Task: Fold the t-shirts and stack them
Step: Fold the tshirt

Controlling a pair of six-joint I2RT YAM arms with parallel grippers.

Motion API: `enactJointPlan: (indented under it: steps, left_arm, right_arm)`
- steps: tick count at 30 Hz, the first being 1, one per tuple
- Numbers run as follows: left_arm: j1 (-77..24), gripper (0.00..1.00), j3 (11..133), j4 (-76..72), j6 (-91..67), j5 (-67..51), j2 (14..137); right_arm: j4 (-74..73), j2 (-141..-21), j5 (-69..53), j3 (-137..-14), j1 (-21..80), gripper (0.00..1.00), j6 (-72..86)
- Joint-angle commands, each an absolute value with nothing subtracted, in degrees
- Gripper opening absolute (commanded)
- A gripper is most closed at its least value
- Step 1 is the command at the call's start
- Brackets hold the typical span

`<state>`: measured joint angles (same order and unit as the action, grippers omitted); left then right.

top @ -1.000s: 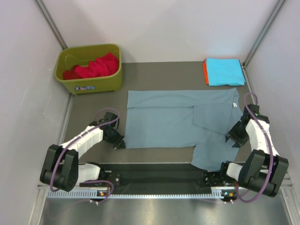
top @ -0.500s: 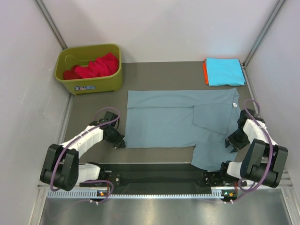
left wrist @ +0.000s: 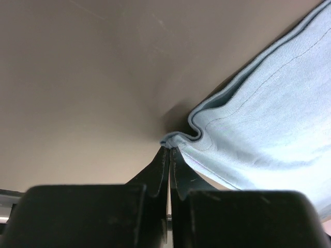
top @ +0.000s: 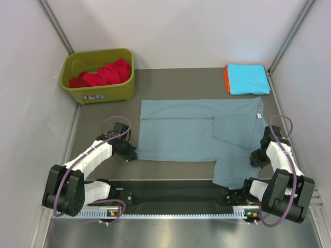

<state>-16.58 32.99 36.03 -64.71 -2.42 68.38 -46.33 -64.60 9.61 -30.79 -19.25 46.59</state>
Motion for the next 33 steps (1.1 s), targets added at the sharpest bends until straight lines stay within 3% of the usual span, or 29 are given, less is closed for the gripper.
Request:
enactJointPlan:
  steps: [1, 4, 18, 33]
  left_arm:
    - [-16.26, 0.00, 32.70, 35.68, -65.48, -0.44, 67.24]
    - [-16.26, 0.00, 32.43, 35.25, -65.57, -0.88, 67.41]
    - [-16.26, 0.00, 36.29, 39.46, -59.33, 1.21, 67.67]
    - [-16.35, 0.00, 43.32, 35.51, -55.11, -1.84, 67.59]
  right_arm:
    - [-42.53, -62.94, 15.55, -29.88, -19.16, 0.07, 46.24]
    - [-44.38, -62.23, 15.03, -31.46, -19.07, 0.01, 43.52]
    - [-48.70, -58.09, 14.24, -41.22, -16.88, 0.00, 36.04]
    - [-40.87, -69.69, 9.59, -52.20, -14.76, 0.00, 24.70]
